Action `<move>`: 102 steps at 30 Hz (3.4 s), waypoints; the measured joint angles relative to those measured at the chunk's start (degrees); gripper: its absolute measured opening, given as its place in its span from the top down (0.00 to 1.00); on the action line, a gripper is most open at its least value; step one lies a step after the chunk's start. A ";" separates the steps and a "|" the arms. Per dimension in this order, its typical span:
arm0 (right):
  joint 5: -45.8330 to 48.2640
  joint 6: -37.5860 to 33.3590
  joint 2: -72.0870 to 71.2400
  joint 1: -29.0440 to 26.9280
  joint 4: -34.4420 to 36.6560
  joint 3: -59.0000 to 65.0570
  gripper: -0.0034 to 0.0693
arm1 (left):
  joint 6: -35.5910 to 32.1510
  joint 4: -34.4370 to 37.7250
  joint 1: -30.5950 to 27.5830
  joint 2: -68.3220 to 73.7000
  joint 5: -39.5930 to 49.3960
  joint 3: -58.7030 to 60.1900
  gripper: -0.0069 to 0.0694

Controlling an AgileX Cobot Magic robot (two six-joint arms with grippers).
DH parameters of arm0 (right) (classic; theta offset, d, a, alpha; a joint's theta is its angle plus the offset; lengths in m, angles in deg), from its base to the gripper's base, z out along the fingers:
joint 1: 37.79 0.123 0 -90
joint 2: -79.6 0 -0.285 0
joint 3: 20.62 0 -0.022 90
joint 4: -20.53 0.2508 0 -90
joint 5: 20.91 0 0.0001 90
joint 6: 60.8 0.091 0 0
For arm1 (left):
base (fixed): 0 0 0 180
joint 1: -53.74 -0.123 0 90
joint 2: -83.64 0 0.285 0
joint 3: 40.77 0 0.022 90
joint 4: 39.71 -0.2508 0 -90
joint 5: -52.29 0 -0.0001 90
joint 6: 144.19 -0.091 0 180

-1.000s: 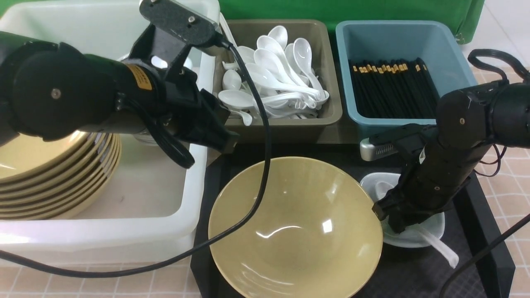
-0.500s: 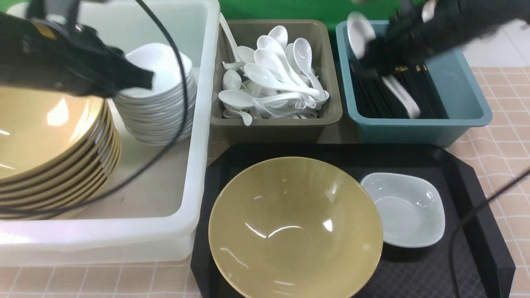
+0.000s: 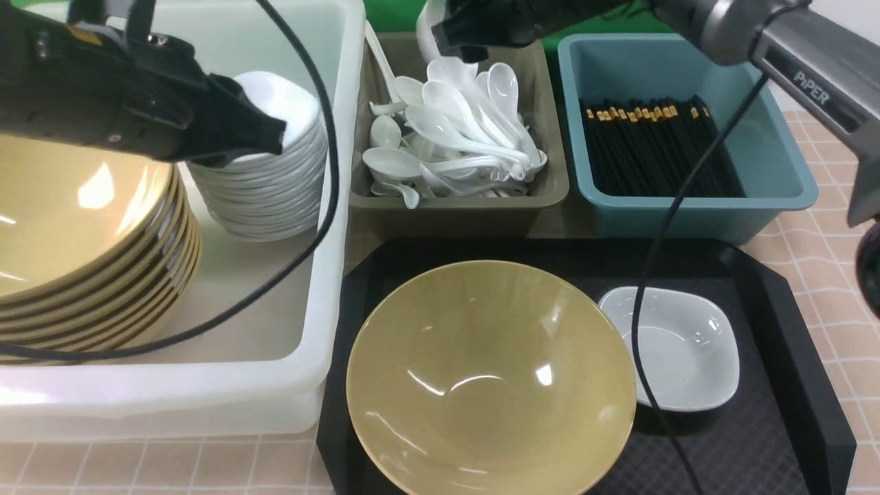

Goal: On brown table put chopsticks spoon bowls plates into blue grey white boxes.
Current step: 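Place the white spoon into the bin of spoons with the right gripper, then grasp the large bowl on the tray by its rim, then place the tan bowl onto the bowl stack in the left bin with the left gripper, then grasp the small white bowl on the black tray by its rim with the left gripper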

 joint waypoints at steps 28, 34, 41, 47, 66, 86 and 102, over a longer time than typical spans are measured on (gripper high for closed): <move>25.83 -10.34 -39.05 -4.50 -0.63 39.20 0.55 | 5.77 -20.30 20.62 38.64 20.60 -25.47 0.19; 23.52 -10.34 -39.67 -4.55 -0.64 40.72 0.60 | 6.00 -17.20 20.62 40.34 23.73 -25.53 0.38; 19.40 -13.38 -39.67 -4.55 0.31 40.72 0.68 | 5.84 -10.79 19.66 38.13 28.25 -25.79 0.85; 19.08 -16.22 -39.62 -2.40 1.63 38.13 0.81 | 4.66 -6.05 13.97 28.67 26.45 -25.44 0.90; 16.29 -19.56 -38.90 6.45 2.48 32.06 0.90 | 3.50 7.94 -51.05 -5.77 23.35 -6.99 0.90; 16.52 -19.90 -38.90 6.45 2.44 32.06 0.90 | 4.43 -0.46 -47.50 6.71 20.21 -8.44 0.17; 24.80 -7.92 -39.08 6.45 -13.60 33.75 0.90 | 11.93 -2.31 -12.61 4.21 31.00 -24.76 0.17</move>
